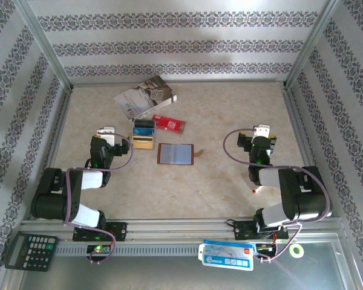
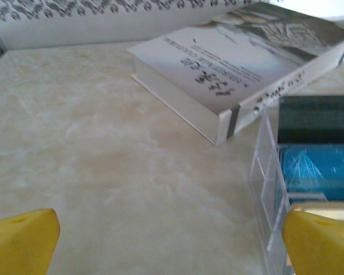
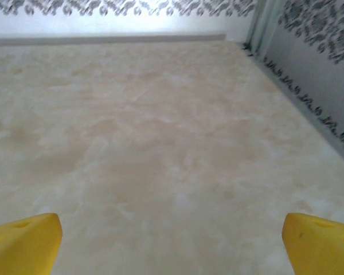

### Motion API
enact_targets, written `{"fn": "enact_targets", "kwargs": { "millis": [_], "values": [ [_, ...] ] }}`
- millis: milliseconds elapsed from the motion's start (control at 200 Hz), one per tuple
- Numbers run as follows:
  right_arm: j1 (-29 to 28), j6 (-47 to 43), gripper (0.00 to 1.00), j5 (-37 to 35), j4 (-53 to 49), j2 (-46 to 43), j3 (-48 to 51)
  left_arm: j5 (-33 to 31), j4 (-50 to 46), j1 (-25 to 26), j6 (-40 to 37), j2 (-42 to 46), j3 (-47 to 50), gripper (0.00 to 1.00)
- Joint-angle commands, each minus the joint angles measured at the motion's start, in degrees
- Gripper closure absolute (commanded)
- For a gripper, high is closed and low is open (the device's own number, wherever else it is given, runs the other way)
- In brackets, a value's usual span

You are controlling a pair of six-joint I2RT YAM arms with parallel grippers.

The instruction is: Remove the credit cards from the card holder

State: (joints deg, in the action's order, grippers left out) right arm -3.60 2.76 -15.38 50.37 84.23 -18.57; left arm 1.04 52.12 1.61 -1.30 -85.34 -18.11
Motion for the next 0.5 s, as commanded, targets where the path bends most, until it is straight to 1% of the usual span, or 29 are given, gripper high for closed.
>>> {"fn": "enact_targets", "kwargs": {
  "millis": [0, 100, 170, 235, 280, 335, 405, 495],
  "values": [
    [-0.01, -0.91, 0.02, 3.51, 7.26, 2.22, 0.38, 1.20, 11.68, -0.65, -0.57, -3.93, 1.79, 0.00],
    [-0.08, -0.79, 0.02, 3.00, 7.56, 3.33, -0.37, -1.94, 13.11, -0.65, 0.40, -6.69, 0.86, 0.00],
    [-0.09, -0.39, 0.02, 1.65, 5.68, 2.94, -0.77, -4.93, 7.70, -0.68, 1.63, -5.60, -0.86, 0.00],
    [0.10, 0.20, 0.02, 1.04, 5.83, 3.31, -0.76, -9.68, 5.67, -0.64, 3.04, -6.12, -2.60, 0.00],
    [0.08, 0.21, 0.02, 1.05, 5.79, 3.34, -0.77, -9.75, 3.75, -0.64, 3.44, -5.55, -2.97, 0.00],
    [0.08, 0.19, 0.02, 1.05, 5.78, 3.32, -0.77, -9.83, 5.66, -0.64, 2.98, -6.14, -2.58, 0.00],
    [0.08, 0.12, 0.02, 1.05, 5.67, 3.37, -0.77, -9.83, 4.47, -0.64, 3.23, -5.73, -2.77, 0.00],
    [0.08, 0.13, 0.02, 1.05, 5.71, 3.31, -0.77, -7.95, 6.33, -0.64, 2.40, -5.82, -1.81, 0.00]
  ]
}}
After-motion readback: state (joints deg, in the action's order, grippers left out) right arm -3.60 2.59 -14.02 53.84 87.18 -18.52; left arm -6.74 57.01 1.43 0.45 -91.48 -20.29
